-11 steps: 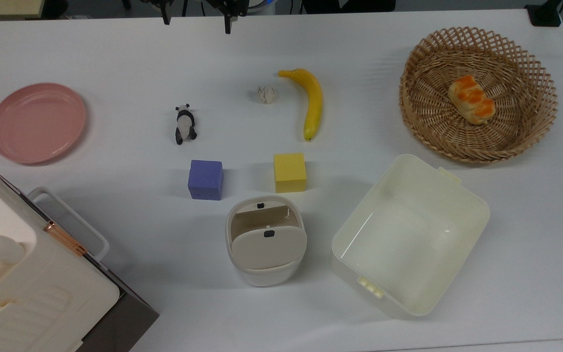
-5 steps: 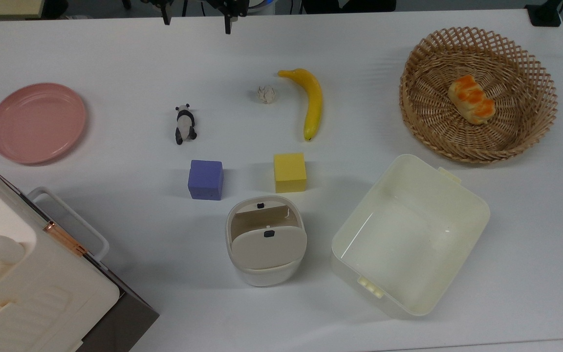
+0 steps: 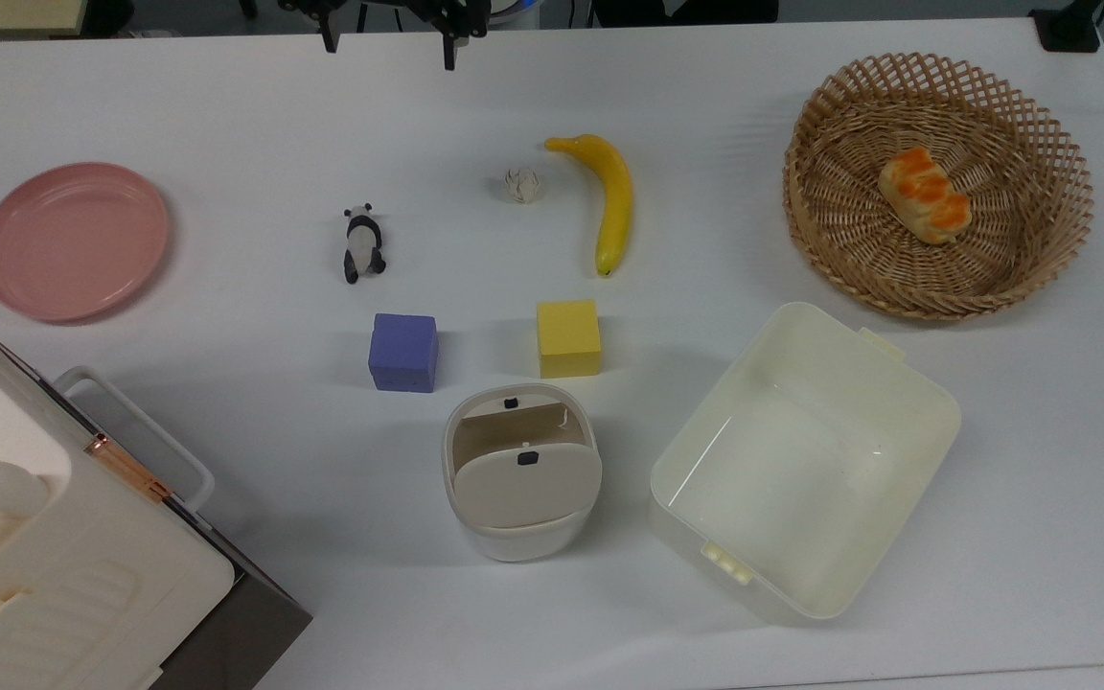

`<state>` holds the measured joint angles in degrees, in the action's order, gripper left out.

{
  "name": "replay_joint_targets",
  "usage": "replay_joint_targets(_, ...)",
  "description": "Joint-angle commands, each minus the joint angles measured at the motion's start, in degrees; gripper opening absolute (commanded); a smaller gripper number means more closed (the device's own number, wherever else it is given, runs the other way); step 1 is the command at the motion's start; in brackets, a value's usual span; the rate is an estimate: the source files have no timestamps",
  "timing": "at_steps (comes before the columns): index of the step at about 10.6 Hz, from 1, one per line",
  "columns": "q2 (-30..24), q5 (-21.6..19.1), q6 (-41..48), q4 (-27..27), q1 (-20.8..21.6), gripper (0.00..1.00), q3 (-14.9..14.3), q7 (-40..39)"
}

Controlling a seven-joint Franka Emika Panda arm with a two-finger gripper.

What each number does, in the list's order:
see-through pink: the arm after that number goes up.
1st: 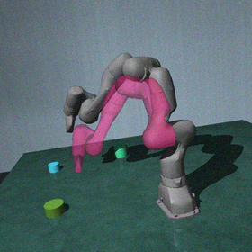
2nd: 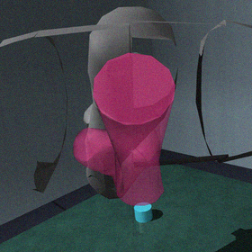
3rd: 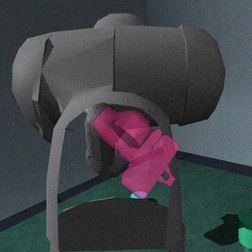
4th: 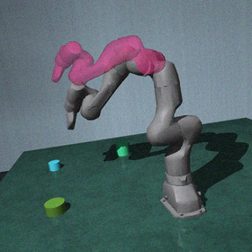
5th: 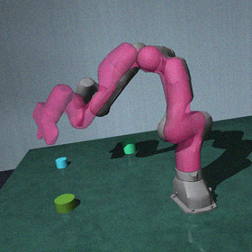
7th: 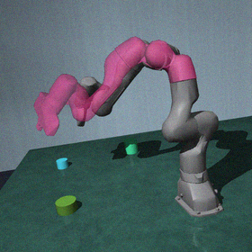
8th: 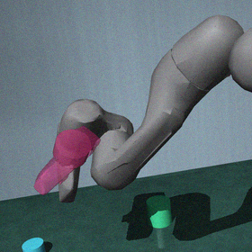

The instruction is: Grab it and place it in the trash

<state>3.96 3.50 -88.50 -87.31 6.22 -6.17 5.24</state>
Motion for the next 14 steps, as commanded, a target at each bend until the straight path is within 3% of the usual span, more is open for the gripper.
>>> replay_joint_targets(1, -0.3, 0.2, -3.3, -0.8, 0.4, 1.0, -0.1, 0.5)
replay_joint_targets(9, 1.3, 0.1, -4.0, -1.8, 0.8, 1.0, 0.4, -3.2)
replay_joint_targets(11, 0.8, -0.1, -3.9, -4.1, 1.1, 1.0, 0.4, -3.1)
replay_joint_targets(14, -0.4, 0.0, -4.0, -11.7, 2.4, 1.0, 0.6, -3.2)
